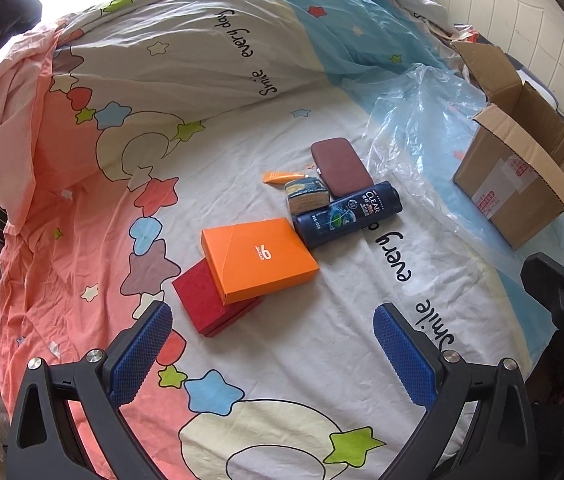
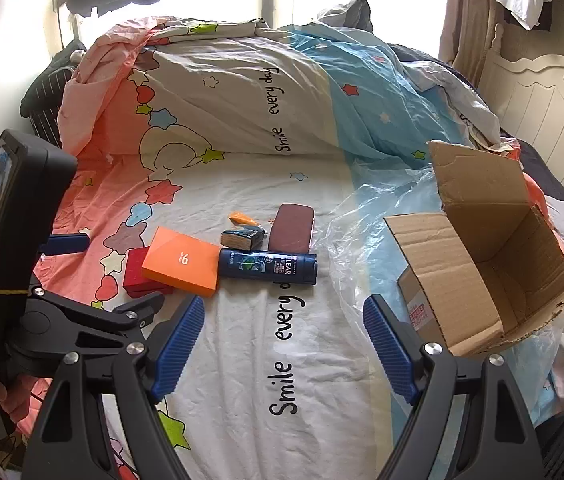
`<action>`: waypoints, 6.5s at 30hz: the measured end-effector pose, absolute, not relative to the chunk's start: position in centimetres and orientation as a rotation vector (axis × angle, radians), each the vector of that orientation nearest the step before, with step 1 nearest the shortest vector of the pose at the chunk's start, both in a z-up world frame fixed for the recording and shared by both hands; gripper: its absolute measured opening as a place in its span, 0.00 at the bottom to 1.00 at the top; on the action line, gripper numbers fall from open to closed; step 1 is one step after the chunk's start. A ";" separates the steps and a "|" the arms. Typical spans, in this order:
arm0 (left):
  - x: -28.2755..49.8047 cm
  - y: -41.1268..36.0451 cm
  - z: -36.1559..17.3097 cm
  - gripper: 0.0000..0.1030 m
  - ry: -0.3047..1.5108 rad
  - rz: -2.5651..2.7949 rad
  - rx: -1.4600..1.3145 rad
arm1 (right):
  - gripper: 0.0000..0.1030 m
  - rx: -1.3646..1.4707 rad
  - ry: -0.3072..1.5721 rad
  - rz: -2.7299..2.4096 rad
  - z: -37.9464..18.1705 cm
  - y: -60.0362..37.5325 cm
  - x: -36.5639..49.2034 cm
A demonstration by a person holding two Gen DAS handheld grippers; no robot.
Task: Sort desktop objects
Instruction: 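Move both tools back toward the remaining items on the bed, then grasp the orange box with the right tool and lift it, then carry the orange box up with the right tool while the left tool grasps the red box, then carry the orange box and red box with both tools over the cardboard box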
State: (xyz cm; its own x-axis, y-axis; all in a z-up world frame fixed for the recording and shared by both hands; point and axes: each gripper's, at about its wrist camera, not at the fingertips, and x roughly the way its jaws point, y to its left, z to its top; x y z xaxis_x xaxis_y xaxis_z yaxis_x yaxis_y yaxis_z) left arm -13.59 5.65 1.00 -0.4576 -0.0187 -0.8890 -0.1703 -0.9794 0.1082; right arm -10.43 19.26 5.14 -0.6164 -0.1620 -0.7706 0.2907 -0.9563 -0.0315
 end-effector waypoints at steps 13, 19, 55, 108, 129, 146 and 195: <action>-13.3 2.1 -1.0 1.00 0.146 2.550 -1.595 | 0.77 1.132 0.202 -2.511 3.4 17.2 -11.4; -13.2 -0.1 -2.5 1.00 0.058 2.532 -1.612 | 0.77 1.049 0.267 -2.471 2.2 15.4 -11.5; -11.6 -6.5 -7.6 1.00 -0.048 2.404 -1.569 | 0.77 0.786 0.636 -2.184 -7.1 7.5 -13.5; -13.7 -6.6 -10.7 1.00 0.033 2.436 -1.646 | 0.20 0.787 0.739 -2.209 -6.9 7.2 -14.7; -17.2 -3.8 -10.6 1.00 0.237 2.491 -1.595 | 0.20 0.978 0.365 -2.288 -3.6 13.0 -11.3; -21.3 -3.0 -11.5 1.00 0.270 2.470 -1.624 | 0.20 1.016 0.339 -2.271 -3.9 13.3 -12.2; -17.6 6.6 -0.3 0.72 0.372 2.402 -1.427 | 0.20 0.931 0.409 -2.494 5.4 19.3 -9.4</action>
